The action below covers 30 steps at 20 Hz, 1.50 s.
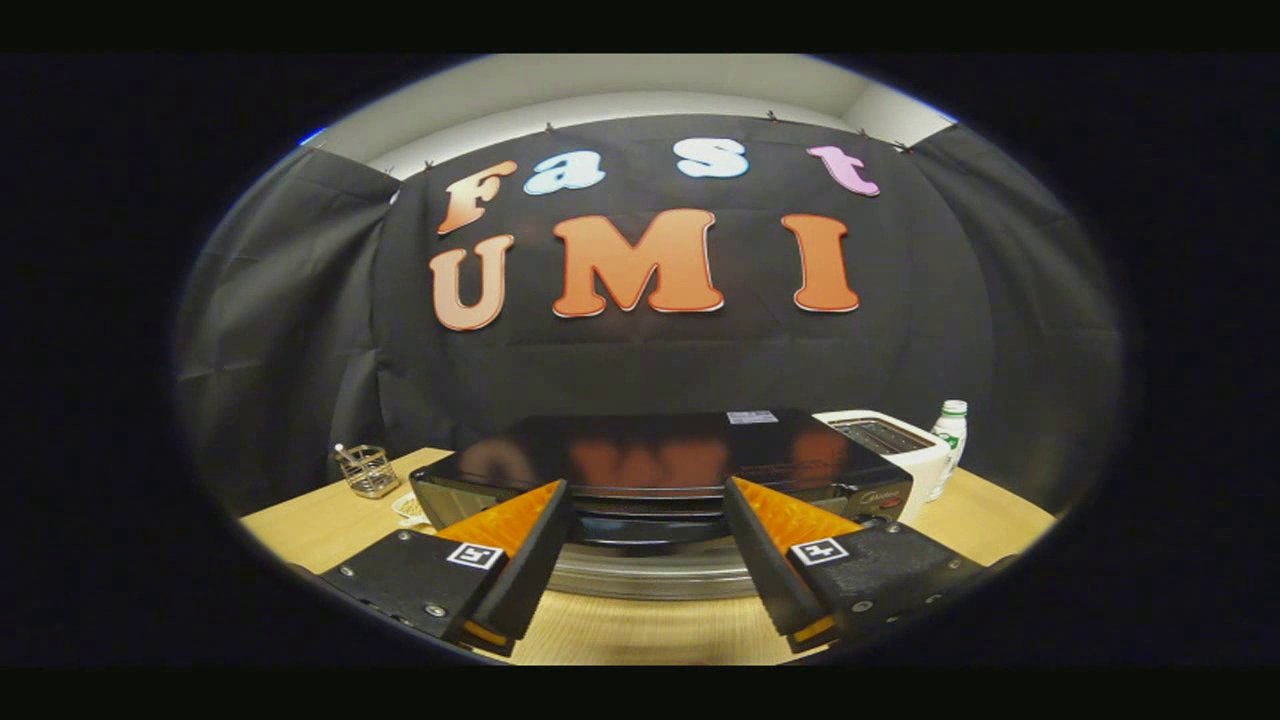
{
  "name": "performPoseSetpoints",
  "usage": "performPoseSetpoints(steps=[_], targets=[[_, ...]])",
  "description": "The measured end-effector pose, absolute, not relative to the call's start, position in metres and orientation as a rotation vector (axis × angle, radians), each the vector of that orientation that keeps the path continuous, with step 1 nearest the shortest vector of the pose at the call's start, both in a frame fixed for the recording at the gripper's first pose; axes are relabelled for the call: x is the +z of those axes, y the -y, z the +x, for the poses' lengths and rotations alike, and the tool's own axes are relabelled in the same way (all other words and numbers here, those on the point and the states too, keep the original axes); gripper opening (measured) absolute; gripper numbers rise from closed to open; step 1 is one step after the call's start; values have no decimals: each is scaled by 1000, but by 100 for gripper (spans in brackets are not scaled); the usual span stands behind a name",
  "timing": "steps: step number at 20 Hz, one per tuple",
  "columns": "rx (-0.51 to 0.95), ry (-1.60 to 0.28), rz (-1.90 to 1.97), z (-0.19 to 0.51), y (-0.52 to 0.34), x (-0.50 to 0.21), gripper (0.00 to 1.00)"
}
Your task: Open the toaster oven, put the food inside, and close the toaster oven door.
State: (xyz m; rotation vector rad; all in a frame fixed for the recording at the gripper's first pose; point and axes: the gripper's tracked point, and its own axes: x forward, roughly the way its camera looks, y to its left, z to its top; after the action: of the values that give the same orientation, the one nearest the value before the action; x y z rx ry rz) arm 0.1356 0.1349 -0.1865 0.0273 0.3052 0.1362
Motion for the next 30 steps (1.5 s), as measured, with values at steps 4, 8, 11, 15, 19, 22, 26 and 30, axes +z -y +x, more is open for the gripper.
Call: performPoseSetpoints(steps=[4,8,11,15,19,22,26,30], targets=[[199,-336,11,103,-138,-189,80],[261,-352,-27,63,-137,-201,80],[309,-425,-60,37,-139,-220,80],[378,-538,-68,5,-140,-252,80],[399,-683,-62,-19,-139,-285,80],[389,-698,-107,-24,-140,-291,81],[382,-712,-124,-26,-140,-293,81],[358,-723,-139,-27,-137,-294,81]])
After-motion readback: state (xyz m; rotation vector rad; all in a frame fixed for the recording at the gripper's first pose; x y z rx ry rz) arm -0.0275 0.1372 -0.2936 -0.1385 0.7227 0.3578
